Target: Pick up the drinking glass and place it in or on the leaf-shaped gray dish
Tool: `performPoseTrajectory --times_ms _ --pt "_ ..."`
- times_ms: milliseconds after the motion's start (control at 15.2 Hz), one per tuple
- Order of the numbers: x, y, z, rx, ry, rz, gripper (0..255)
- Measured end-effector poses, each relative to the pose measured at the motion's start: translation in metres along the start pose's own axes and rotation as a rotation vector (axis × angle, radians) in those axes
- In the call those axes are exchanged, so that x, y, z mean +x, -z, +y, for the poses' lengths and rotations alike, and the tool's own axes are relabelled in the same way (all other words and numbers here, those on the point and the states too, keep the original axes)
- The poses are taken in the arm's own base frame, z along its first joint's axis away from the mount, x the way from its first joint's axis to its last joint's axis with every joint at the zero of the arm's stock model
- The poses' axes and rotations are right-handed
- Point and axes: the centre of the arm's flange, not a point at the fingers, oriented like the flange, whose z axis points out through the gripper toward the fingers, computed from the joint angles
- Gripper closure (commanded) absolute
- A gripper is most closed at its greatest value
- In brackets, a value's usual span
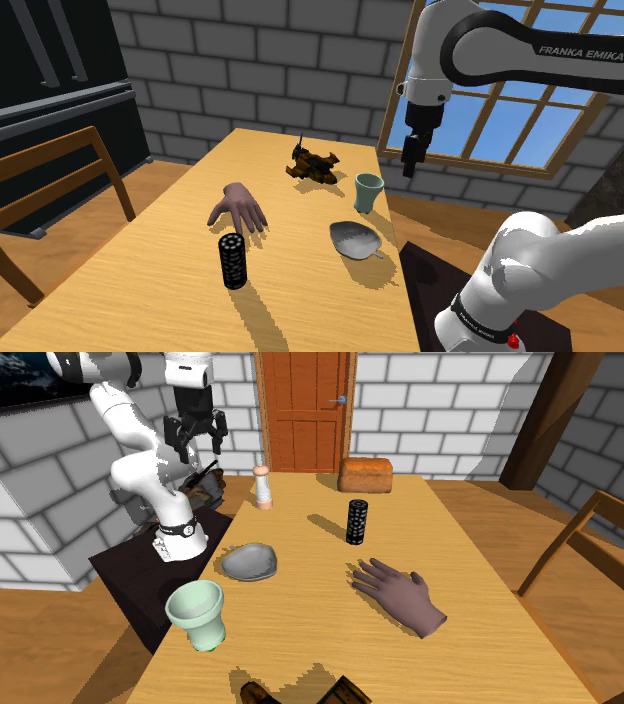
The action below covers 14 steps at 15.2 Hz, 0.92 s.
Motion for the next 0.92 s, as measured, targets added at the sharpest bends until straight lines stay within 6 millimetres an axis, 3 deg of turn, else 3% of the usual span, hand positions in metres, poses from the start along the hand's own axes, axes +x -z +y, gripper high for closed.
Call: performPoseTrajectory --times_ms 198,924 --pt "0.01 -0.006 -0.01 0.001 0.002 0.003 0" --pt "0.099 -0.047 -0.108 0.008 0.019 0.037 0"
